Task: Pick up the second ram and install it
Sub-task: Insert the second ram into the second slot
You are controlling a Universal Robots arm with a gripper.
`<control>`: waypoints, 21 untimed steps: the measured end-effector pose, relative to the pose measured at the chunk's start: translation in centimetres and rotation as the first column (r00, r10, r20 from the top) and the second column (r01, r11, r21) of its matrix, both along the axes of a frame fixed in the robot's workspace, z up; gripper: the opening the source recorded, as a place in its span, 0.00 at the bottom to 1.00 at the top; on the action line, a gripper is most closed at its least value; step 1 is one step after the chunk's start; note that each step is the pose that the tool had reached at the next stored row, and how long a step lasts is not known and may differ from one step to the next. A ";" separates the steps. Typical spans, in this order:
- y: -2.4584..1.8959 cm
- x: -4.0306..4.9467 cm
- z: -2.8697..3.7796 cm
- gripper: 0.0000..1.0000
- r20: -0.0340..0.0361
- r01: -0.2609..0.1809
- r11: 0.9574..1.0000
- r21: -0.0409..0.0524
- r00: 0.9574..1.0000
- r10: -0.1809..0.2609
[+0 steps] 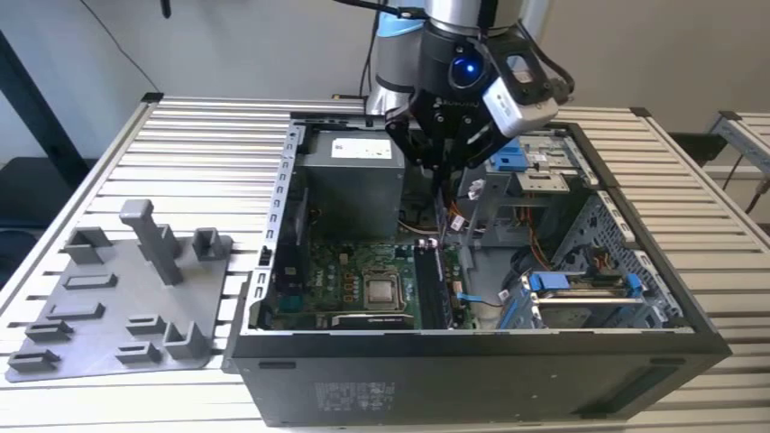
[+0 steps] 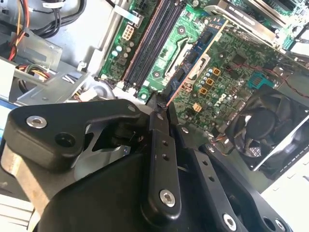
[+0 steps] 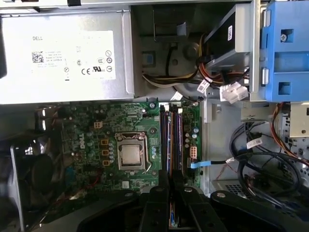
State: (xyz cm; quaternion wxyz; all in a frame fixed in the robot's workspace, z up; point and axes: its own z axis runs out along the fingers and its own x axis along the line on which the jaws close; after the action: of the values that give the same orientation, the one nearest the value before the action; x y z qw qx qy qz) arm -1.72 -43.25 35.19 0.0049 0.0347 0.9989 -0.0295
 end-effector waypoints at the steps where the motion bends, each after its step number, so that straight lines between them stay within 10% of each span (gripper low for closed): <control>1: 0.01 0.00 -0.05 0.14 0.000 0.000 1.000 -0.001 1.000 0.000; 21: 0.10 0.00 -1.13 0.14 0.000 0.001 1.000 -0.016 1.000 -0.001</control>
State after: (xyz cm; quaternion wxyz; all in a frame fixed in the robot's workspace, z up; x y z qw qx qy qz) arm -1.71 -43.15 34.06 0.0052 0.0353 0.9987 -0.0373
